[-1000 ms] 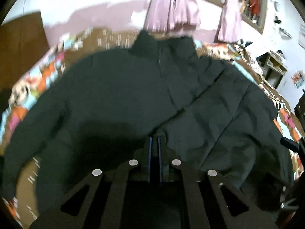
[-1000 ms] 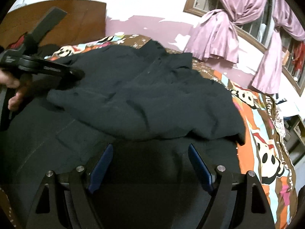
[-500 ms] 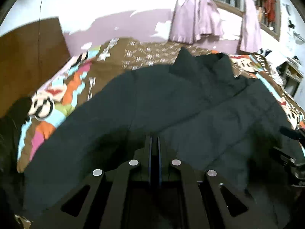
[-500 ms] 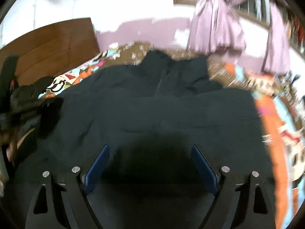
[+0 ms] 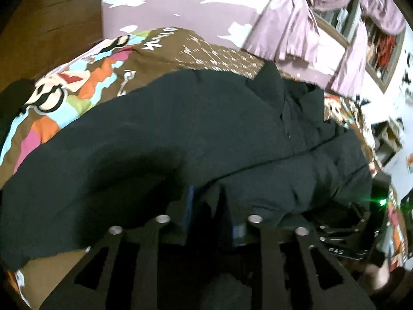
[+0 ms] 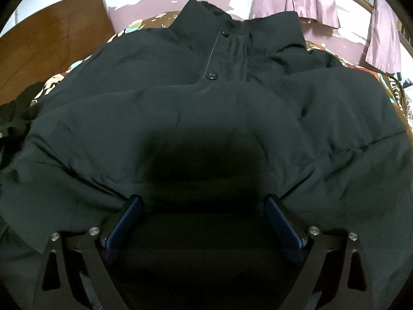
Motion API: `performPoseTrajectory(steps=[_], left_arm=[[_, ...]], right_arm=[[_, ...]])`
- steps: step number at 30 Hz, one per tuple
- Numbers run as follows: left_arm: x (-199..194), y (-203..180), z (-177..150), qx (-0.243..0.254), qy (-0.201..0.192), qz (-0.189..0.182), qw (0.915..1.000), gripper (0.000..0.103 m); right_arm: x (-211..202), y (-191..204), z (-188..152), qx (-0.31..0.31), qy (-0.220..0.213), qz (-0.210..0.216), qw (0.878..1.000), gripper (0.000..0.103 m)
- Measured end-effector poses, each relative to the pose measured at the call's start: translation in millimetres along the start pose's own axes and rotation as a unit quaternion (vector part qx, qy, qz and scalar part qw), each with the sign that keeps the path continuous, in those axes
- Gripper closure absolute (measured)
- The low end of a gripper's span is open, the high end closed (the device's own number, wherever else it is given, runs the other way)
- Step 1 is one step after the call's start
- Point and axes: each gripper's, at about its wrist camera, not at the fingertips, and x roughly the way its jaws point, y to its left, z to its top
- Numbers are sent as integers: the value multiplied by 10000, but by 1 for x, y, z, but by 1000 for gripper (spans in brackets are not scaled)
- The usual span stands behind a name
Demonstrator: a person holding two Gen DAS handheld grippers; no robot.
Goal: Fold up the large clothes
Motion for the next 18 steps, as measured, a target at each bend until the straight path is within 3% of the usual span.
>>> performPoseTrajectory(steps=[1,3,5,8,12,18], left_arm=[[-11,6,-3,-143,-94,-43,9998,69],[-30,14,-8,-378,-227,-31,9990,45],[-53,31,-18,-737,-405,15,9965,37],[-81,58,-33,-1051,-424,284,9931,36],[-115,99,-58,-1309,-471,1042,9848,36],[-145,167,-104,-2155,-663,1964,9542,37]], right_arm=[[-2,-1,-1,-2,-38,9,10000,6],[-7,-1,-5,-8,-121,43,9999,3],[-8,-3,-6,-26,-182,76,9998,0],[-11,2,-8,-67,-262,7,9996,0],[-20,13,-3,-94,-369,-138,9992,0],[-49,58,10,-529,-859,78,9949,0]])
